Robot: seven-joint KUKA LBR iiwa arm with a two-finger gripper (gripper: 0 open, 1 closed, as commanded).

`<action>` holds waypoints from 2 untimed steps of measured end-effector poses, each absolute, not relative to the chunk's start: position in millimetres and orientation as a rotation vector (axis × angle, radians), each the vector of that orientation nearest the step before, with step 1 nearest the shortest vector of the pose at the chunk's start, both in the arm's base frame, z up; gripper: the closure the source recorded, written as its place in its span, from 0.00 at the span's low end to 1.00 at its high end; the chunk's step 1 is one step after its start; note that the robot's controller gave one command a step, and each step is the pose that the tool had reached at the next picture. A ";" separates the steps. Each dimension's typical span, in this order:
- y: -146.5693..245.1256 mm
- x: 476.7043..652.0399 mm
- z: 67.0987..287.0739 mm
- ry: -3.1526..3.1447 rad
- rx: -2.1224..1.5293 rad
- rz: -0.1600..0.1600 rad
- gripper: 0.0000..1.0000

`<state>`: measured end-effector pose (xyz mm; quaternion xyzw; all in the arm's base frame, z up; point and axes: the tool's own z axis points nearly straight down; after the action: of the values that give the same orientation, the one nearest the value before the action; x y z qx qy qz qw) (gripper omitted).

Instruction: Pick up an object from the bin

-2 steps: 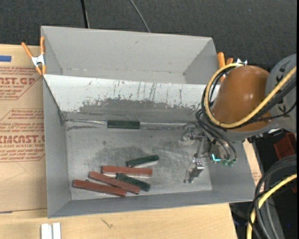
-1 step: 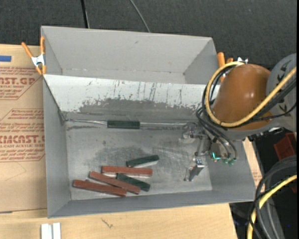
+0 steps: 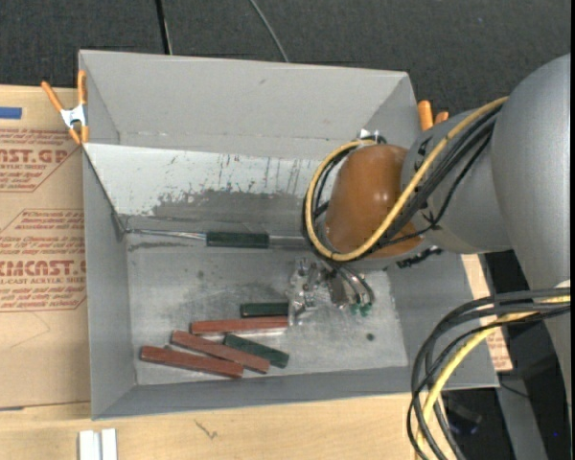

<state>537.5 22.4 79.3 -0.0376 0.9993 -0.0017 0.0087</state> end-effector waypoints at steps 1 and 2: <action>22.4 537.5 79.3 3.122 -0.118 -0.006 1.00; 8.9 534.9 272.5 3.126 -0.164 -0.001 1.00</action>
Offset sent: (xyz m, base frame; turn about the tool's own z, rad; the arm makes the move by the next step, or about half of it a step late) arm -0.0046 -0.0138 0.1883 -0.0299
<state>534.9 8.9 272.5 -0.0523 0.9986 -0.0004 0.0059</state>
